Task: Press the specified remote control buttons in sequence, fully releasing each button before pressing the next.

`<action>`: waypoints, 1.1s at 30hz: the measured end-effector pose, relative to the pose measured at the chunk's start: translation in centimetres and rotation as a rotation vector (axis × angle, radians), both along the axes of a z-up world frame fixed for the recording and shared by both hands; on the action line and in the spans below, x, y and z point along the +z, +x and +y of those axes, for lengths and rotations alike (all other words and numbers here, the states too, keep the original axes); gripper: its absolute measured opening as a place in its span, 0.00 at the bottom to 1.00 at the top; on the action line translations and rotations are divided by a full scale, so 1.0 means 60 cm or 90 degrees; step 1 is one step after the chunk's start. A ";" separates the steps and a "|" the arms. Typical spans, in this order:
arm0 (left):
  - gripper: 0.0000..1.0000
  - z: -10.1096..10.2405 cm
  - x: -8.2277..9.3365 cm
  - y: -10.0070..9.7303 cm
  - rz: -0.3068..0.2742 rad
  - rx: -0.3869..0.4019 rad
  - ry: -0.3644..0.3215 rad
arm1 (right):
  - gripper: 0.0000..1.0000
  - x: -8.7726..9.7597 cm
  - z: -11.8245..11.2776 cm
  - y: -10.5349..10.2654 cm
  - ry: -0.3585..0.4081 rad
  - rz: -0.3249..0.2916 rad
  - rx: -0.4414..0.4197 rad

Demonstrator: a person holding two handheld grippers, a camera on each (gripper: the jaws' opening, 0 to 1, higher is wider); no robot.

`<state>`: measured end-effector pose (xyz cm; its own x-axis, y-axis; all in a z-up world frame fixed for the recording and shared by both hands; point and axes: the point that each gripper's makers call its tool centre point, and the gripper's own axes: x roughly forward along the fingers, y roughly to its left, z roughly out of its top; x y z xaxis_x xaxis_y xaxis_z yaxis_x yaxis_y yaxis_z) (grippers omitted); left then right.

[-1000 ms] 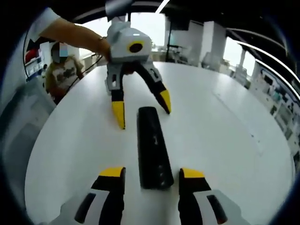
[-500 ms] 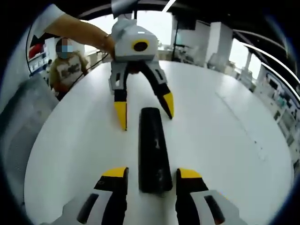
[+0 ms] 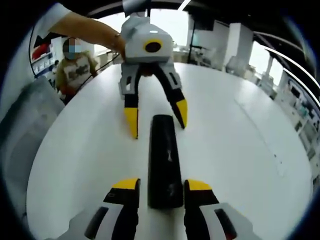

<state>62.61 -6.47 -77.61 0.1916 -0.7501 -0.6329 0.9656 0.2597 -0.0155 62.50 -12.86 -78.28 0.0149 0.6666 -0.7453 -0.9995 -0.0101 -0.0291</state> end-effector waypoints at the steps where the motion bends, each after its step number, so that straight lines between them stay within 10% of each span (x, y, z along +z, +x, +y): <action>1: 0.50 -0.001 0.000 -0.001 0.000 -0.003 0.002 | 0.33 0.000 0.000 0.001 -0.001 -0.001 0.001; 33: 0.38 -0.015 -0.006 0.015 0.003 -0.048 0.019 | 0.23 -0.001 0.009 0.000 -0.021 0.007 0.018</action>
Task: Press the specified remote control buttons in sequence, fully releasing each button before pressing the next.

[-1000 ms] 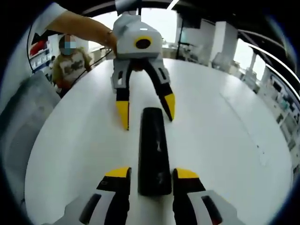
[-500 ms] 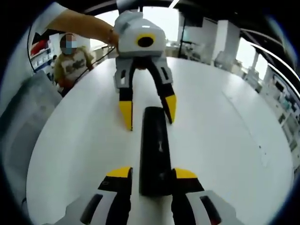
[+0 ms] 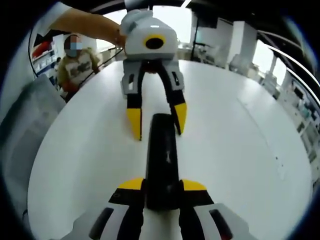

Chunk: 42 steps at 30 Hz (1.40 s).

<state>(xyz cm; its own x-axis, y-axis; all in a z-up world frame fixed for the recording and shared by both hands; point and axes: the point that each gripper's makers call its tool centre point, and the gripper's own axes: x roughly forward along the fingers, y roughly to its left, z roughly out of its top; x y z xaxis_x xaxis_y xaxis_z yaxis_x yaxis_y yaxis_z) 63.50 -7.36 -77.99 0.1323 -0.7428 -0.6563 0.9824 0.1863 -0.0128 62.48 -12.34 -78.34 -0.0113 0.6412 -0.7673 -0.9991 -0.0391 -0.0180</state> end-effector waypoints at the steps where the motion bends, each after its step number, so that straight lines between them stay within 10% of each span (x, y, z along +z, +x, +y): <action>1: 0.38 0.000 0.000 0.000 0.000 -0.001 0.001 | 0.22 0.000 0.000 0.002 0.000 -0.003 0.000; 42: 0.24 0.009 0.017 -0.037 -0.001 -0.044 0.019 | 0.20 0.000 0.003 0.001 -0.026 -0.018 0.022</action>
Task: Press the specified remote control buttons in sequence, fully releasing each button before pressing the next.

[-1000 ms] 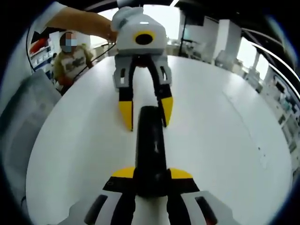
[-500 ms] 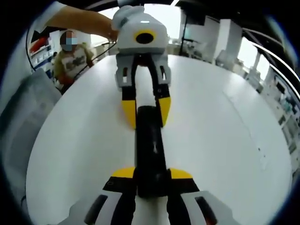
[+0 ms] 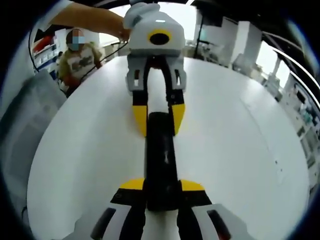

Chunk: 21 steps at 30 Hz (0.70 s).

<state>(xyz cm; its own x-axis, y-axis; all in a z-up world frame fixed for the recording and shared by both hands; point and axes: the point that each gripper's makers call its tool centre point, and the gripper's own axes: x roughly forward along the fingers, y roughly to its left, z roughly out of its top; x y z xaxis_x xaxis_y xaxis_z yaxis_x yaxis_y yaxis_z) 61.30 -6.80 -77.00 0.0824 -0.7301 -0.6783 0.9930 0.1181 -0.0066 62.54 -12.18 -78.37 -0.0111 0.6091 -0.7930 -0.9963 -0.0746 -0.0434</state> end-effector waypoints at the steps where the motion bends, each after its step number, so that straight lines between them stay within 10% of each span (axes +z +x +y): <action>1: 0.24 0.000 -0.001 -0.001 -0.002 -0.003 0.001 | 0.20 0.000 0.000 -0.001 0.000 -0.001 0.000; 21: 0.24 -0.009 0.017 -0.029 -0.025 -0.007 0.004 | 0.20 0.025 -0.011 -0.037 -0.003 -0.016 -0.010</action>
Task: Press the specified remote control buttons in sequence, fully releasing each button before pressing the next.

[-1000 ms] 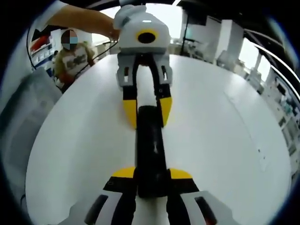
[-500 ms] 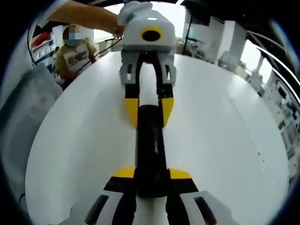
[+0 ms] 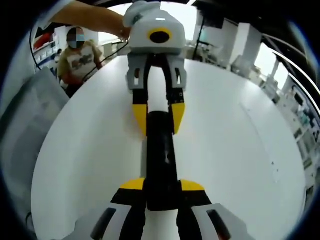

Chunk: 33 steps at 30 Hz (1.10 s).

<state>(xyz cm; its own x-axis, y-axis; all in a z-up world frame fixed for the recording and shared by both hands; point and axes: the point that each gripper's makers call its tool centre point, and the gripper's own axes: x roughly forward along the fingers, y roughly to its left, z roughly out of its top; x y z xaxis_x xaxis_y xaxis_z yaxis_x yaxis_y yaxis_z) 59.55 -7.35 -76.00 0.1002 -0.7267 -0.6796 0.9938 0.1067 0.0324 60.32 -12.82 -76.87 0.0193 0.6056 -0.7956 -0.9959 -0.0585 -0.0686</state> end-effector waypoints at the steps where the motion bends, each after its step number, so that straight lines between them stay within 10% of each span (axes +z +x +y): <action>1: 0.24 0.000 0.001 -0.006 -0.001 -0.001 0.002 | 0.20 0.000 -0.001 -0.006 -0.002 0.000 0.000; 33: 0.24 -0.017 0.035 -0.168 -0.004 -0.003 0.020 | 0.20 0.030 -0.013 -0.177 -0.014 0.013 0.002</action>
